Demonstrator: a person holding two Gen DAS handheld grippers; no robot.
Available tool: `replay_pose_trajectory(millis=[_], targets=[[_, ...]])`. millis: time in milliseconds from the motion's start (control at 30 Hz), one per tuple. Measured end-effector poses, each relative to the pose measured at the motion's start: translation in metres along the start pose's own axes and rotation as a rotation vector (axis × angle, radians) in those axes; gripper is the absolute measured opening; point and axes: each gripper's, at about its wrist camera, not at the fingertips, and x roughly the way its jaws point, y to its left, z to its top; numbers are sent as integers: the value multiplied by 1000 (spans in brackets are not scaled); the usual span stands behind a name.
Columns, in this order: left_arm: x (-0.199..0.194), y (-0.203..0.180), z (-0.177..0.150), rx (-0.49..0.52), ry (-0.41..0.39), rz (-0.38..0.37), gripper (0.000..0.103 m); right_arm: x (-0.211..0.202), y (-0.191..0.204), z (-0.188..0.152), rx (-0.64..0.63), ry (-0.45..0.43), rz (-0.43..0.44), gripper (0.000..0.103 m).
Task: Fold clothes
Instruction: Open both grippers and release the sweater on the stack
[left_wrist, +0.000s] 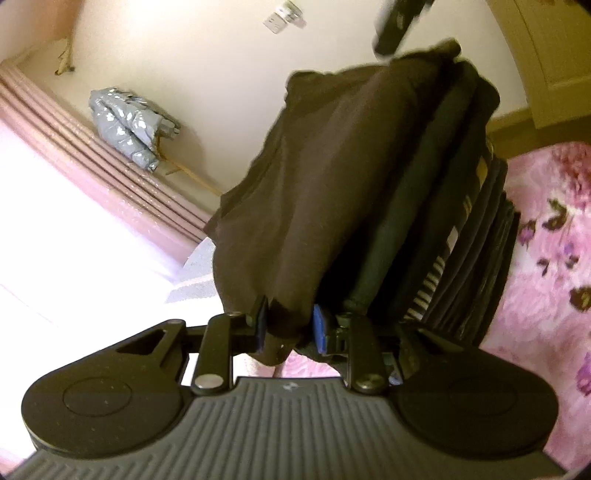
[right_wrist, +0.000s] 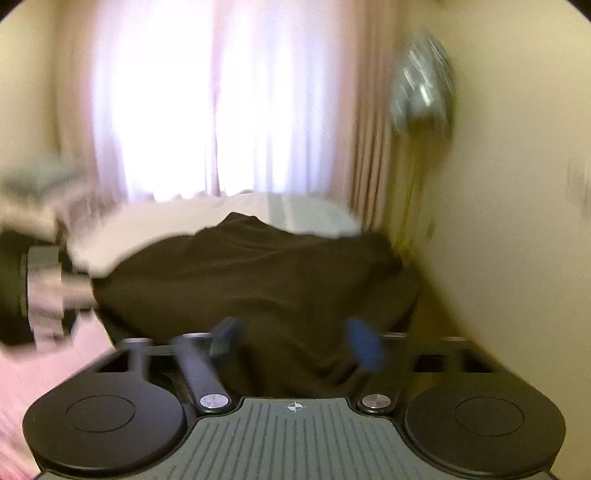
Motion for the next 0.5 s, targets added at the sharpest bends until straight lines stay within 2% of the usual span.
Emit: replay_pose_trajectory(millis=[67, 200, 300, 400, 467, 500], targets=[[-12, 7, 1, -46, -28, -3, 22, 16, -11, -9, 106, 65, 24, 41], [-30, 21, 6, -140, -74, -12, 22, 22, -7, -23, 85, 112, 48, 41], [-18, 28, 16, -212, -61, -34, 23, 21, -7, -29, 94, 116, 51, 41], [8, 30, 19, -289, 12, -95, 23, 20, -7, -31, 113, 112, 43, 41], [23, 27, 14, -309, 81, -120, 22, 20, -6, -31, 107, 112, 39, 41], [23, 26, 13, -310, 84, -115, 22, 19, -6, -32, 103, 113, 46, 41]])
